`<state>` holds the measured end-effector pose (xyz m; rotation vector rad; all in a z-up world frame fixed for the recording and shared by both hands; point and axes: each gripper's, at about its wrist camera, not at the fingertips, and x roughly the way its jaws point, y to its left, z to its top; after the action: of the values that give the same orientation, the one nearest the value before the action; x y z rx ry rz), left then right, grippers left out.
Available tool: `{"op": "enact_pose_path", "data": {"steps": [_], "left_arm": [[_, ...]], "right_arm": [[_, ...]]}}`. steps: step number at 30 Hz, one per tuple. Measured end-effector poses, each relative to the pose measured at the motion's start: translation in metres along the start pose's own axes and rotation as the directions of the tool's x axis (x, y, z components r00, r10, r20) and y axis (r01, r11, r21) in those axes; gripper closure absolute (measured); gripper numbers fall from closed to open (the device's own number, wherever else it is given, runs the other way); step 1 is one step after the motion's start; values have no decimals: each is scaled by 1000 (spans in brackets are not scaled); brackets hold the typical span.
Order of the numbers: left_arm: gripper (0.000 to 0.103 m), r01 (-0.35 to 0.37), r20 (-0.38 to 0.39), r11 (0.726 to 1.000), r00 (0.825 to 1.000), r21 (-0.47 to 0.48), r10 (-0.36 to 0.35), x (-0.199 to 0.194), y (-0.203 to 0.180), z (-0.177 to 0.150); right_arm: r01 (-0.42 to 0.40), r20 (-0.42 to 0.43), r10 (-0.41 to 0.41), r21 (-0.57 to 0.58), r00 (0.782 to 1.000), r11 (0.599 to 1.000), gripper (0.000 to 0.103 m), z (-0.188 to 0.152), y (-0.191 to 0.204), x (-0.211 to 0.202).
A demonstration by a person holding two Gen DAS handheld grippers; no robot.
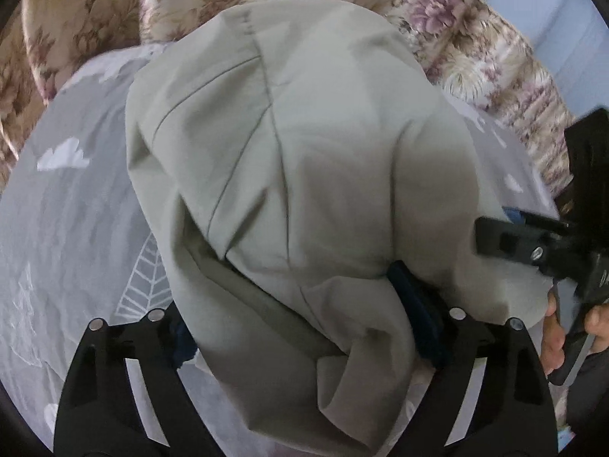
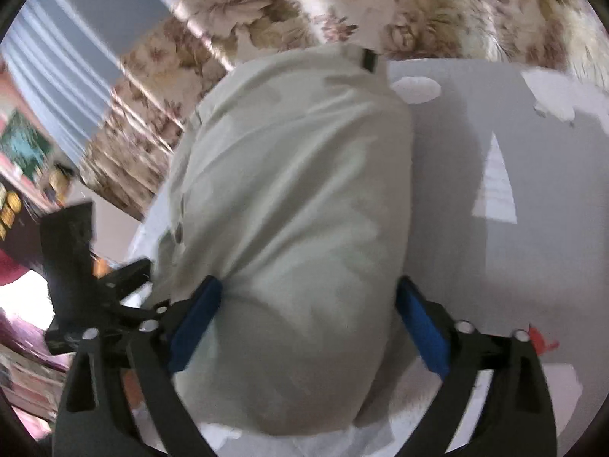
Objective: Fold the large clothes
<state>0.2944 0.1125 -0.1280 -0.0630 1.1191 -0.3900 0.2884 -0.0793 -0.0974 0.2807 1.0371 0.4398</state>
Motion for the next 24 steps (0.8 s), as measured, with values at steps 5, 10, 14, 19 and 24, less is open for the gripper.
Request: {"op": "enact_pose_path", "data": {"steps": [5,10,14,19,24], "left_arm": [[33,12,15,1000,1000,21,-13,-2,-5,0],[52,-68,33,991,997,114,65,-6,-28,3],[62,-104,51,989,994,107,99,-10,-33,3],[76,-148,90,980,986,133,137,-25,-48,-2],[79,-122,130,981,986,151,102,-52,-84,-4]], "right_arm": [[20,34,-18,-61,999,998,8,1,2,12],[26,45,-21,-98,999,995,27,2,2,6],[-4,61,11,-101,998,995,39,1,-4,-2],[-31,112,48,-156,993,987,48,0,0,-24],[-55,196,92,-183,976,982,52,-4,-4,-71]]}}
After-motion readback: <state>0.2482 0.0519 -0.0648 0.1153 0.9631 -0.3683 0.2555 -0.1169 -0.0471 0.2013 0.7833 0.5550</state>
